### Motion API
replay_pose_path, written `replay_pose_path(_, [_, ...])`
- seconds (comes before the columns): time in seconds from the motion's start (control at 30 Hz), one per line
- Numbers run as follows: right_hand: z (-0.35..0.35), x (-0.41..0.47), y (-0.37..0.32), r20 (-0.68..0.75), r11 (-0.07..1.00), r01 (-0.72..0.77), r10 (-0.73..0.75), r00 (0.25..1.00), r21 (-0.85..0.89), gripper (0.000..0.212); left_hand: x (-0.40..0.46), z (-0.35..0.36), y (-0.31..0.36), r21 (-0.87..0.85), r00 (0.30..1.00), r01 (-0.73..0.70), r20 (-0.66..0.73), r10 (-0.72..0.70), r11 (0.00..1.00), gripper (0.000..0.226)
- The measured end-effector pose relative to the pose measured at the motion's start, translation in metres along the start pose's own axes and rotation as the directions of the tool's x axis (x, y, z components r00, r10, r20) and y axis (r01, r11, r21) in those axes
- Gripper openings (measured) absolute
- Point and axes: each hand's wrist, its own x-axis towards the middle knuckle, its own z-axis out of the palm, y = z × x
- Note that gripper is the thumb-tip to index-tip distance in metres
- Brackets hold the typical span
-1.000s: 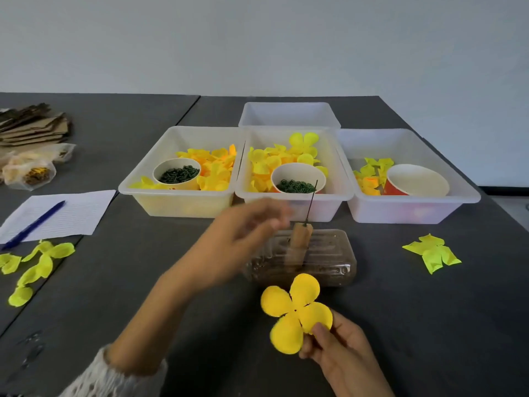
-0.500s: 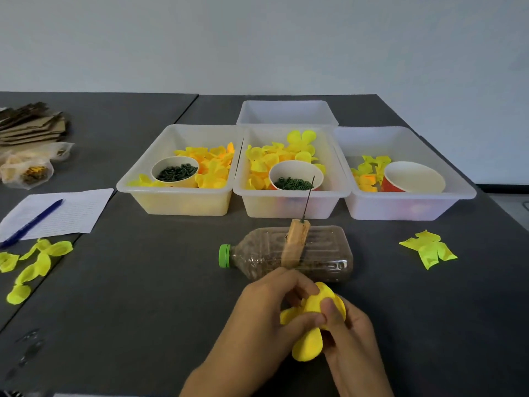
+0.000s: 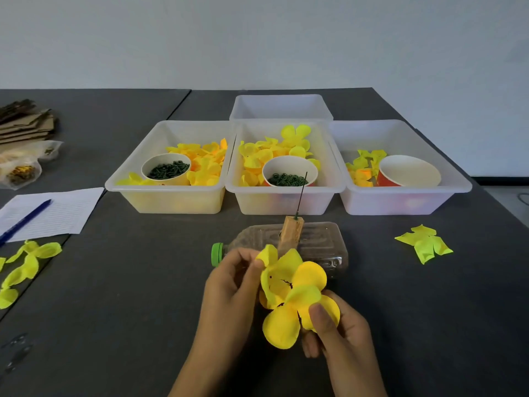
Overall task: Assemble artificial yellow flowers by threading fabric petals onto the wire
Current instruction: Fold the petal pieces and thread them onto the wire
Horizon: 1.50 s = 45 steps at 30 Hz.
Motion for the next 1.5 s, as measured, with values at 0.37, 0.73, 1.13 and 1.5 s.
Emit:
replay_pose_path(0.37, [-0.007,-0.001,0.021,-0.124,0.987,-0.122,0.134,0.983,0.101,0.071,0.058,-0.051,0.008,0.044,0.919,-0.004,-0.394,0.021,0.999,0.021])
replay_pose_path(0.73, [-0.007,0.004,0.013,-0.206,0.810,-0.273,0.428,0.880,0.520,0.067,0.215,0.004,0.042,0.714,0.963,-0.031,-0.165,0.212,0.699,0.018])
replay_pose_path(1.13, [-0.006,0.008,0.014,-0.255,0.822,-0.335,0.485,0.837,0.461,0.060,0.202,-0.002,0.024,0.887,0.970,0.102,-0.189,0.151,0.451,0.043])
replay_pose_path(1.5, [-0.014,0.006,0.010,0.109,0.753,-0.320,0.316,0.942,0.575,0.038,0.064,-0.017,0.069,0.281,0.778,-0.401,0.606,0.163,0.872,0.014])
